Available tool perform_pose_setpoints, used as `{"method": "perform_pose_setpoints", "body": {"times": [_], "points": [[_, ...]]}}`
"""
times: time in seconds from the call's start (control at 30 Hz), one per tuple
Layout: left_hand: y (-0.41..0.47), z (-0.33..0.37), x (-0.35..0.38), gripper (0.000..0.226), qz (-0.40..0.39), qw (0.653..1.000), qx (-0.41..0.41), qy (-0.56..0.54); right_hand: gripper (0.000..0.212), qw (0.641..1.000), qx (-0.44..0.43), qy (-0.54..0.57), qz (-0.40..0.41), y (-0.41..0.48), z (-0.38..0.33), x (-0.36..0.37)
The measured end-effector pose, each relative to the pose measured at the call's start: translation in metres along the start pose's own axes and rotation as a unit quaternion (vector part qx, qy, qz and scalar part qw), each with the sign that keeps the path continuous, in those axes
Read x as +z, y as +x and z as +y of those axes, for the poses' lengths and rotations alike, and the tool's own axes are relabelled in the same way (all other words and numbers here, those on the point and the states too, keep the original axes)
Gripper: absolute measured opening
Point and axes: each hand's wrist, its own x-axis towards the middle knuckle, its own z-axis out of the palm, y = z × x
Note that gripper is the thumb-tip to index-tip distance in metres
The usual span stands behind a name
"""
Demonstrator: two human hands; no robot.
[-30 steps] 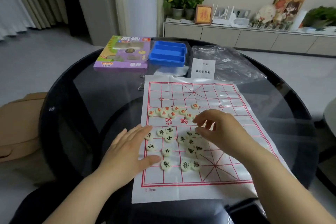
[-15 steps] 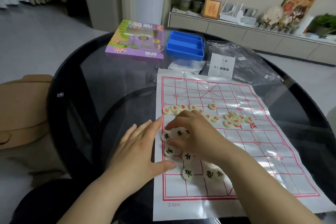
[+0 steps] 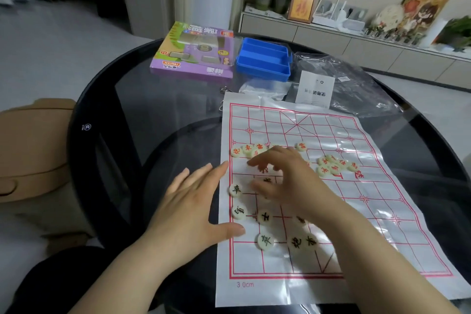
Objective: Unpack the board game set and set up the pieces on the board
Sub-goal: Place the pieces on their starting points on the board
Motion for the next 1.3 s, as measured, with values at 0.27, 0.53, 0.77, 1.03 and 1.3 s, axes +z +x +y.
{"method": "perform_pose_setpoints", "body": {"times": [0.27,0.53,0.77,1.03,1.3], "points": [[0.0,-0.002,0.002,0.097,0.006,1.0,-0.005,-0.007,0.031,0.995,-0.019,-0.09,-0.043,-0.002,0.006,-0.002],[0.002,-0.003,0.003,0.097,0.01,1.0,-0.002,-0.002,0.025,0.996,-0.013,-0.081,-0.029,-0.006,0.011,0.006],[0.002,-0.004,0.004,0.096,0.015,1.0,0.002,-0.012,0.028,1.0,-0.011,0.005,0.019,-0.014,0.016,0.0],[0.002,-0.007,0.006,0.098,0.017,0.999,-0.003,-0.027,0.021,1.0,0.011,-0.018,0.004,-0.015,0.024,-0.02],[0.002,-0.005,0.005,0.097,0.012,0.999,-0.011,-0.028,0.024,0.996,0.017,-0.057,-0.065,-0.008,0.024,-0.013]]}}
